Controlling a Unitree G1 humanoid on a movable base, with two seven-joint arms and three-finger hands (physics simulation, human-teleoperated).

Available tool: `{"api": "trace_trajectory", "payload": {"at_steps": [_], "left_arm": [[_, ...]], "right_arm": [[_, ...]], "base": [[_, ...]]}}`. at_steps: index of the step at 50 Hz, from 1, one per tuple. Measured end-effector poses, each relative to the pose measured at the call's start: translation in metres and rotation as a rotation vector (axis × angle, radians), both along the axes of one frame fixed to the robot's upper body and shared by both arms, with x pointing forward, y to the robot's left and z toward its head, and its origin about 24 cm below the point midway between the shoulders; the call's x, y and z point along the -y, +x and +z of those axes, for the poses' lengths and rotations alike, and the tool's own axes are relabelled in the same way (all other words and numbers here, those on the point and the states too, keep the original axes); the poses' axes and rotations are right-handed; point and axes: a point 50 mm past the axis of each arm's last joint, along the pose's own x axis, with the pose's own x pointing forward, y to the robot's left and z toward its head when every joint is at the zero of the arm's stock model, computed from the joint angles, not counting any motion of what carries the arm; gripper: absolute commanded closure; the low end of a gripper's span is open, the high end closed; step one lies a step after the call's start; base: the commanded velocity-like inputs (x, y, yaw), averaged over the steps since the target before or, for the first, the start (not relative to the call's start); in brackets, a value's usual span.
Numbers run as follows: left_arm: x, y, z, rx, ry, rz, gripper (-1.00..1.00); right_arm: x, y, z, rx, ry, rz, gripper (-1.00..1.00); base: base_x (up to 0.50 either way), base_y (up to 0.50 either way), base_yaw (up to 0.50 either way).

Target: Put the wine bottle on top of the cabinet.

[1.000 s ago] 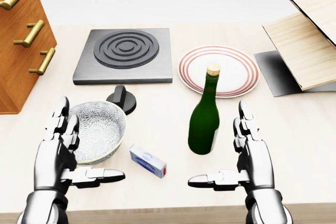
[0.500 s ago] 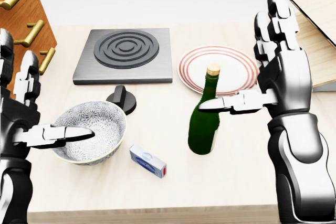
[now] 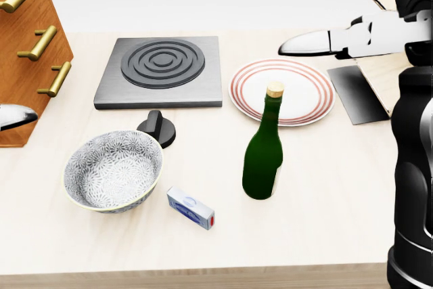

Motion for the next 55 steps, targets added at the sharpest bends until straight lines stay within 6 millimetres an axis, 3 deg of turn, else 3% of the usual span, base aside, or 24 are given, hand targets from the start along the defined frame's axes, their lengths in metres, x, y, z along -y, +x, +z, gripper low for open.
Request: {"api": "trace_trajectory", "payload": {"at_steps": [4, 12, 30, 40, 55], "left_arm": [[-0.002, -0.009, 0.012, 0.063, -0.013, -0.001, -1.0], [-0.002, -0.019, 0.019, 0.106, -0.017, -0.009, -1.0], [-0.003, -0.024, 0.024, 0.134, -0.022, -0.012, -1.0], [-0.003, -0.025, 0.025, 0.139, -0.024, -0.012, -1.0], [-0.004, -0.023, 0.021, 0.119, -0.019, -0.006, -1.0]], "right_arm": [[-0.001, -0.004, 0.009, 0.037, -0.003, 0.003, -1.0], [-0.001, -0.008, 0.018, 0.074, -0.005, 0.008, -1.0], [0.001, -0.008, 0.021, 0.083, -0.002, 0.005, -1.0], [0.001, -0.008, 0.018, 0.076, -0.03, -0.007, -1.0], [-0.007, -0.009, 0.013, 0.066, -0.162, -0.042, -1.0]], "base": [[0.27, 0.0, 0.0], [0.5, 0.0, 0.0], [0.5, 0.0, 0.0], [0.01, 0.02, 0.0], [0.0, 0.5, 0.0]]}}
